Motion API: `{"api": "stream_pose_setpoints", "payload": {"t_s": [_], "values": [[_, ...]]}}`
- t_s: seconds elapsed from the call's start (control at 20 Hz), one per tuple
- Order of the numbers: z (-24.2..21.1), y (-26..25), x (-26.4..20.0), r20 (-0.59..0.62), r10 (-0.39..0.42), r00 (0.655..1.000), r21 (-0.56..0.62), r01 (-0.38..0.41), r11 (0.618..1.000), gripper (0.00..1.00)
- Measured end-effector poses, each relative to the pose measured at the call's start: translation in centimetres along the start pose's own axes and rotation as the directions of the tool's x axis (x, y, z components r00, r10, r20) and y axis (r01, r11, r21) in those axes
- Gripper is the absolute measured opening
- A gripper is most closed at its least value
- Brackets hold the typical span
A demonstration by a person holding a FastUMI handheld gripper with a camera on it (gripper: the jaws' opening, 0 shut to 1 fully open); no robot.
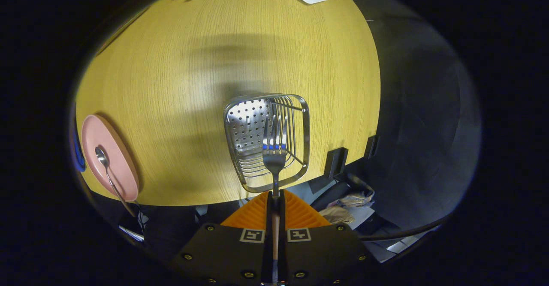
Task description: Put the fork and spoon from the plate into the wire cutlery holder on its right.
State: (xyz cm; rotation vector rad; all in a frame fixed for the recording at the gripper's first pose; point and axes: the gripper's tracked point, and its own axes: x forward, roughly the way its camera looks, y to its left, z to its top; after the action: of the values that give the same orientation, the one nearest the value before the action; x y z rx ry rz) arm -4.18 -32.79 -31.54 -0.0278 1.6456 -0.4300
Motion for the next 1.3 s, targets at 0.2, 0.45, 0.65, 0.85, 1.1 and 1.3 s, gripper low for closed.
{"api": "stream_pose_setpoints", "payload": {"t_s": [0.2, 0.45, 0.65, 0.85, 1.1, 1.3], "values": [[0.0, -0.2, 0.6, -0.023, 0.008, 1.000, -0.018, -0.009, 1.000, 0.05], [0.1, -0.7, 0.6, -0.034, -0.005, 0.999, -0.058, 0.003, 0.998, 0.08], [0.2, -0.8, 0.7, -0.008, -0.011, 1.000, -0.065, 0.010, 0.998, 0.14], [0.3, -0.1, -0.3, 0.033, 0.010, 0.999, -0.041, -0.009, 0.999, 0.53], [1.1, 1.0, -1.5, 0.131, 0.045, 0.990, -0.008, -0.044, 0.999, 0.54], [1.9, 0.7, -3.8, 0.205, 0.025, 0.978, 0.019, -0.030, 0.999, 0.54]]}}
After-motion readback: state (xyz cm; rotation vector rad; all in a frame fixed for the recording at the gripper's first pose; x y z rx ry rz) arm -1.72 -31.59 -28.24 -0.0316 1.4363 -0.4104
